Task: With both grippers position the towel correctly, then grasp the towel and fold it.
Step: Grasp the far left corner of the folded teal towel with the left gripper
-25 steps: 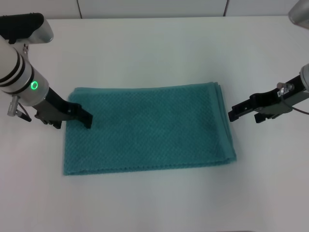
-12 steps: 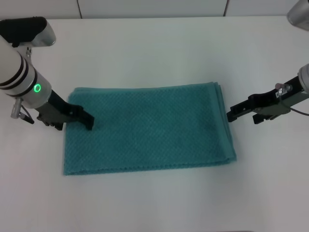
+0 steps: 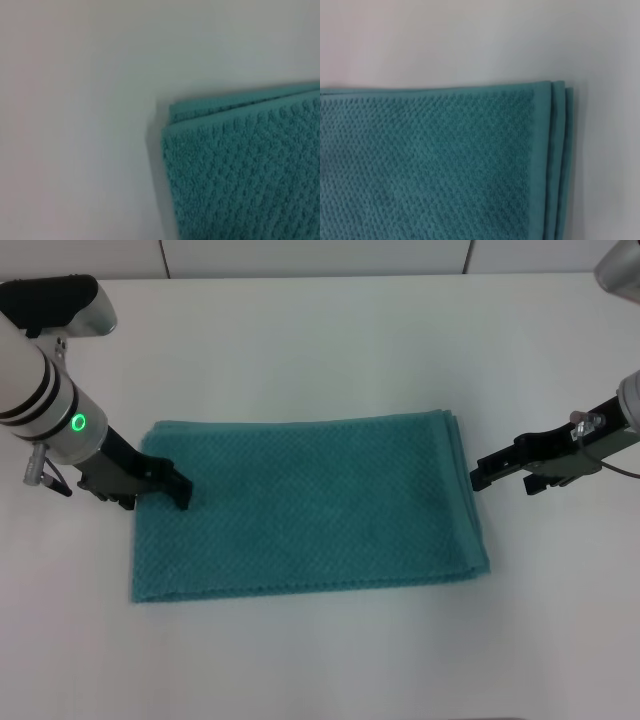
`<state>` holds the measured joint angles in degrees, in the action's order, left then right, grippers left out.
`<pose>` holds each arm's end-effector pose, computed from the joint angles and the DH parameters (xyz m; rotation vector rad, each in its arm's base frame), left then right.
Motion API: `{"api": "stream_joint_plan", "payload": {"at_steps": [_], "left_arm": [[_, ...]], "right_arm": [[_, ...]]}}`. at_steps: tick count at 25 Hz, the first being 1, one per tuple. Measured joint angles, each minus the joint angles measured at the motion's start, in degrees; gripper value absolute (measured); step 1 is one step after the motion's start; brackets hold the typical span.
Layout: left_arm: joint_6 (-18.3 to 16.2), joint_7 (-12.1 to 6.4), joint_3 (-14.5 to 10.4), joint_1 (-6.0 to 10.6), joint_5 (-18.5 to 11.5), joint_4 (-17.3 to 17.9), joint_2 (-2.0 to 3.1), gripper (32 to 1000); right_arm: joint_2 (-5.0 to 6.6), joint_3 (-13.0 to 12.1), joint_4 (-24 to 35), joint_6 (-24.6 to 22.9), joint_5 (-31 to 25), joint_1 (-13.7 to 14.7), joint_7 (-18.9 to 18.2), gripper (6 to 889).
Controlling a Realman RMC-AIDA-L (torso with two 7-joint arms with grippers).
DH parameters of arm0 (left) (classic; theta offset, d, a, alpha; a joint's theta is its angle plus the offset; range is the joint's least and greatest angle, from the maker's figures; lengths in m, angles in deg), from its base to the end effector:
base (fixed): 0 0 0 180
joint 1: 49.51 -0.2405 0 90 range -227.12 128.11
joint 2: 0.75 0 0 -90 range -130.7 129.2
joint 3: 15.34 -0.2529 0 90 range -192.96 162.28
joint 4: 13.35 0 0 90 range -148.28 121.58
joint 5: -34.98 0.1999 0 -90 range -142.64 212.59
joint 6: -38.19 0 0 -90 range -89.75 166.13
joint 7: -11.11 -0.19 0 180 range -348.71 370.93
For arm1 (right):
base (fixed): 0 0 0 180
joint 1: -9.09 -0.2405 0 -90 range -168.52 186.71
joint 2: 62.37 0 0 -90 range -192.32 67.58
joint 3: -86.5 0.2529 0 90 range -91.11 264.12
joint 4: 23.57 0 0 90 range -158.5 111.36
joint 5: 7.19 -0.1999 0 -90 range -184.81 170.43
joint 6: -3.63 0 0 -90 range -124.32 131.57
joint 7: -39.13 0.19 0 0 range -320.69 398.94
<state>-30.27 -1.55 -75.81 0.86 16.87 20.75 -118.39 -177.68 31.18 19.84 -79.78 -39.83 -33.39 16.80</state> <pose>-0.2809 0.3982 -0.0612 -2.0137 -1.6528 0.4535 0.2694 0.3664 -0.0399 -2.1945 1.8473 -0.2423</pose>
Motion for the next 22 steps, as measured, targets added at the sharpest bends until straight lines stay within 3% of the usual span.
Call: {"api": "stream_joint_plan", "payload": {"at_steps": [2, 8, 13, 22], "left_arm": [[0.00, -0.03, 0.00, 0.00, -0.01, 0.00, 0.01, 861], [-0.15, -0.49, 0.03, -0.10, -0.31, 0.00, 0.10, 592], [-0.38, -2.15, 0.28, -0.54, -3.20, 0.00, 0.32, 386], [-0.58, -4.06, 0.46, -0.86, -4.53, 0.00, 0.40, 191]], "right_arm": [[0.00, 0.02, 0.00, 0.00, -0.04, 0.01, 0.00, 881], [0.00, 0.61, -0.03, 0.08, -0.17, 0.03, -0.09, 881], [0.00, 1.58, -0.29, 0.09, -0.18, 0.11, -0.47, 881], [0.00, 1.72, -0.88, 0.11, -0.17, 0.18, -0.52, 881]]}}
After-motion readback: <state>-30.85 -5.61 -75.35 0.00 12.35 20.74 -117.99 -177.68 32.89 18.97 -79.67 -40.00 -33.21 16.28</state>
